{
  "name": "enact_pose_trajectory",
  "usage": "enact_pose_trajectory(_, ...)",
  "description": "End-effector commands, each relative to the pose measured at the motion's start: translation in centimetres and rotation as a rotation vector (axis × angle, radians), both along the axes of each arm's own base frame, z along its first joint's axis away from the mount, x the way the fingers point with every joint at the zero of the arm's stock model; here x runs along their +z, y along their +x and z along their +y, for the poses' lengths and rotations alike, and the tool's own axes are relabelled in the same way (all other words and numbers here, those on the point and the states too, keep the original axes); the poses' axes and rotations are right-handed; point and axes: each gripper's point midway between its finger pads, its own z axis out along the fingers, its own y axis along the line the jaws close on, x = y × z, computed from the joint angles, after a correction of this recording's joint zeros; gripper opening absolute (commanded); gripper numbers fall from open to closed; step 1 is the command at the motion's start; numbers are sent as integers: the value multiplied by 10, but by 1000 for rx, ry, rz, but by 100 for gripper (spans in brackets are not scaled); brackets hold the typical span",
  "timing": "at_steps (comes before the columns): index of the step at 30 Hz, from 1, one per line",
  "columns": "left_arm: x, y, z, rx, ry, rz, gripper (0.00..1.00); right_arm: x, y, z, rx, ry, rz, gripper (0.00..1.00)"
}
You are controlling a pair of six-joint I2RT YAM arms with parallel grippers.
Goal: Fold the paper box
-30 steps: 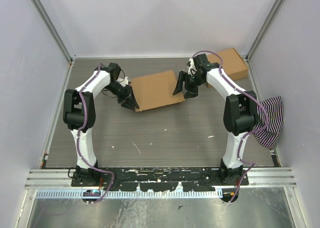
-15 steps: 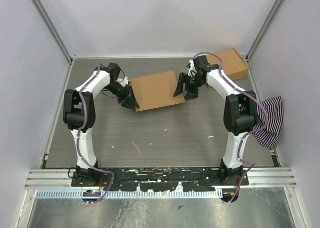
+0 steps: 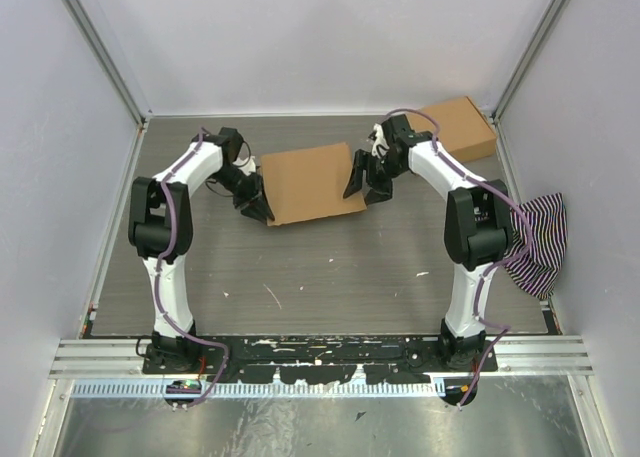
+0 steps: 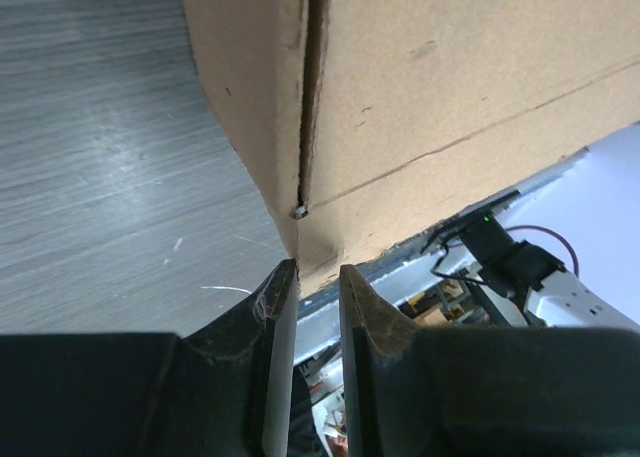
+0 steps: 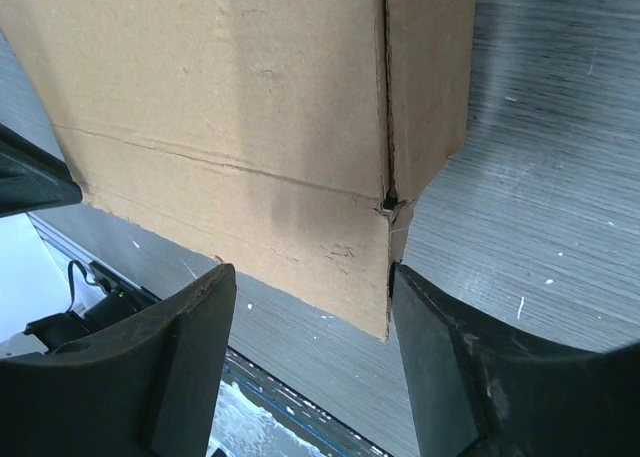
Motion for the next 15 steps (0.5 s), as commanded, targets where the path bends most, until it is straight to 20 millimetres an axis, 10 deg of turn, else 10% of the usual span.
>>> enact_pose_trajectory(1,-1,21,-4,-23,38,-104,29,2,-8,27,64,62,0,67)
enact_pose_trajectory(15,-14,41,41,3,329,-272,35,-27,10,-3,1,-215,-103,67)
